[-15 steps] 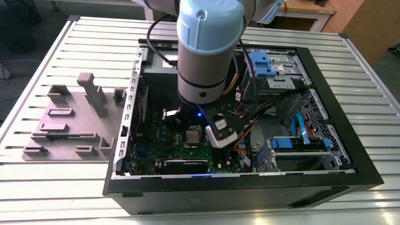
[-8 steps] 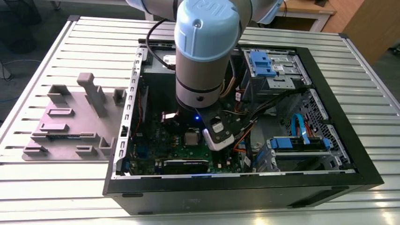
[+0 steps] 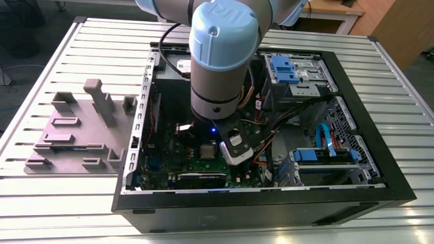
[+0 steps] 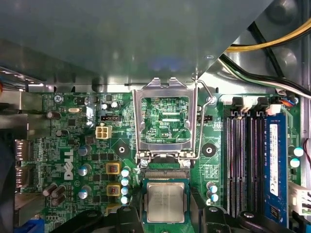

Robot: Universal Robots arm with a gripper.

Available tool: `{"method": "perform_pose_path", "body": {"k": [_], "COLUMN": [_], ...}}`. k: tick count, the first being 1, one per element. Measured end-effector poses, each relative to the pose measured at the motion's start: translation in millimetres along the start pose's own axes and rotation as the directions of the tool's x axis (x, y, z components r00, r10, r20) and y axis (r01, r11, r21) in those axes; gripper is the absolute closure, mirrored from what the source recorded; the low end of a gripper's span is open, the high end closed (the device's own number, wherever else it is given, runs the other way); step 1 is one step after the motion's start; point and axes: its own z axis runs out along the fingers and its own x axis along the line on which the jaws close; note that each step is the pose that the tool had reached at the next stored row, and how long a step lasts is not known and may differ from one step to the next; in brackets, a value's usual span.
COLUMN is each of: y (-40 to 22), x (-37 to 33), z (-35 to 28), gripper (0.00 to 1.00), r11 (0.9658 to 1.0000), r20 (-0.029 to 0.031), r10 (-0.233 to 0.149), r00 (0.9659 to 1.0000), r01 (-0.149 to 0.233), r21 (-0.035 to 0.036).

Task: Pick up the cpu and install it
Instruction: 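Place the cpu into insertion slot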

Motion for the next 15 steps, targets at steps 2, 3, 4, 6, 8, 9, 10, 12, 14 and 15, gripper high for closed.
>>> {"method": "perform_pose_path", "body": {"k": [2,3,4,6,8,9,10,12,14,15], "y": [0.3,0.5,0.8,1.2,1.7,1.8,1.8,1.8,1.8,1.8], "x": [0.0,0.0,0.0,0.0,0.0,-0.1,-0.1,0.0,0.0,-0.1], "z": [0.4,0.7,0.8,1.0,1.3,1.7,2.4,3.0,3.2,3.5], "gripper": [0.53,0.53,0.53,0.53,0.53,0.53,0.53,0.53,0.53,0.53], "r11": [1.0,1.0,1.0,1.0,1.0,1.0,1.0,1.0,1.0,1.0], "r20": [0.0001,0.0002,0.0002,0.0001,0.0001,0.0001,0.0001,-0.0001,-0.0001,0.0], "r10": [0.0,0.0,0.0,0.0,0.0,0.0,0.0,0.0,0.0,0.0], "r00": [1.0,1.0,1.0,1.0,1.0,1.0,1.0,1.0,1.0,1.0], "r01": [0.0,0.0,0.0,0.0,0.0,0.0,0.0,0.0,0.0,0.0], "r21": [-0.0003,-0.0005,-0.0005,-0.0004,-0.0004,-0.0004,-0.0004,-0.0001,-0.0001,-0.0004]}}
